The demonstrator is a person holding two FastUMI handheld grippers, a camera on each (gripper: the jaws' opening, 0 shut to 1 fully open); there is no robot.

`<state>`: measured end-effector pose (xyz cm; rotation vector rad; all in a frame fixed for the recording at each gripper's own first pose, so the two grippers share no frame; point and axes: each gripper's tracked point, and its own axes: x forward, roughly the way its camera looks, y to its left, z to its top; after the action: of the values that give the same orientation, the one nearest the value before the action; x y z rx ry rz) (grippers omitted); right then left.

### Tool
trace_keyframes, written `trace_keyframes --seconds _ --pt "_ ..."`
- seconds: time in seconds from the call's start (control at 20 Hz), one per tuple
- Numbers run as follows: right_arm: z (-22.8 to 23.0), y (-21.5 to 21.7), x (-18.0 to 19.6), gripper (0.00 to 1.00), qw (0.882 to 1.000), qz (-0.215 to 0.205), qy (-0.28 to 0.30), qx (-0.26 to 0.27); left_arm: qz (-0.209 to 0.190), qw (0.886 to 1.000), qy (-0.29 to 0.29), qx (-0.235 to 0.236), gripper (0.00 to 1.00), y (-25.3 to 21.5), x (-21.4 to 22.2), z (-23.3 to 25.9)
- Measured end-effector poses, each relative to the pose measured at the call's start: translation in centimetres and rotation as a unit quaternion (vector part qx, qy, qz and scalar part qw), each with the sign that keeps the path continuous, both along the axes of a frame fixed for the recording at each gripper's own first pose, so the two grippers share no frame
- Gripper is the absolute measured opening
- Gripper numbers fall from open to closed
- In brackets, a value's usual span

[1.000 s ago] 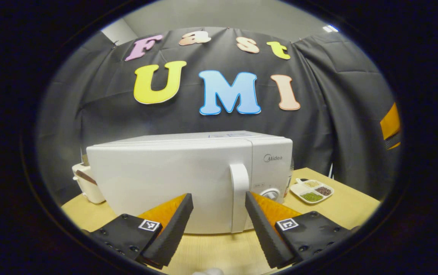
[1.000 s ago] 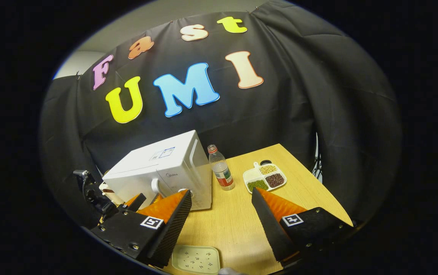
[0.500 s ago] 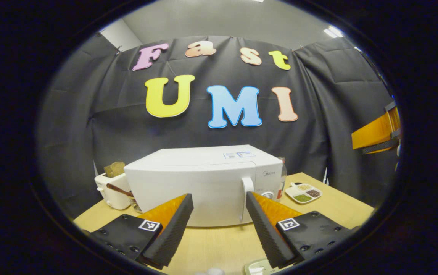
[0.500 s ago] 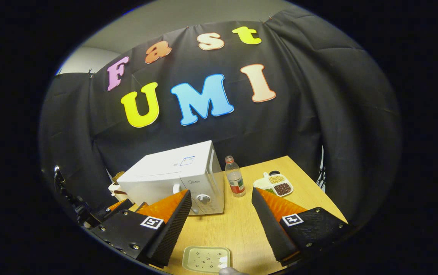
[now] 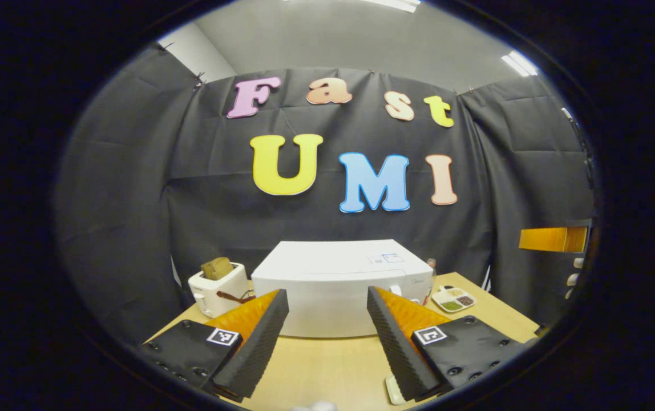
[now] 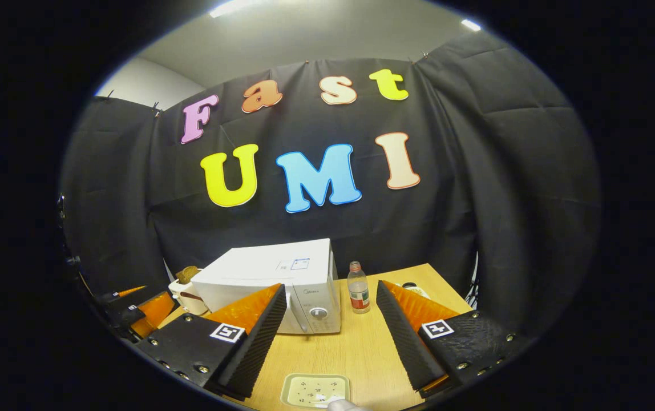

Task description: Open the microwave oven with the left hand, put the food in, and close the microwave oven.

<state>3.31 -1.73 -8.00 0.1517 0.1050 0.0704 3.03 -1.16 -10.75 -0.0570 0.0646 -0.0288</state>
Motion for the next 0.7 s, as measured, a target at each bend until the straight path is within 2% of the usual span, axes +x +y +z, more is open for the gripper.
trace_keyframes --seconds 0.1,0.3,0.55,0.7 --pt "0.5 0.1 -0.6 0.96 1.0 -0.007 -0.003 -0.001 0.009 1.0 0.005 0.006 0.96 1.2 -1.1 0.7" --pt "1.5 -0.1 -1.4 0.97 0.999 -0.019 -0.014 -0.025 -0.005 1.0 0.0 -0.008 0.94 1.1 -2.6 2.0" --pt "2.0 0.5 -2.3 0.97 0.999 -0.021 -0.023 -0.037 -0.005 1.0 -0.011 -0.006 0.96 1.9 -3.4 2.9" --pt "2.4 0.8 -2.5 0.96 0.999 -0.021 -0.024 -0.038 -0.004 1.0 -0.015 -0.011 0.94 2.4 -3.7 3.7"
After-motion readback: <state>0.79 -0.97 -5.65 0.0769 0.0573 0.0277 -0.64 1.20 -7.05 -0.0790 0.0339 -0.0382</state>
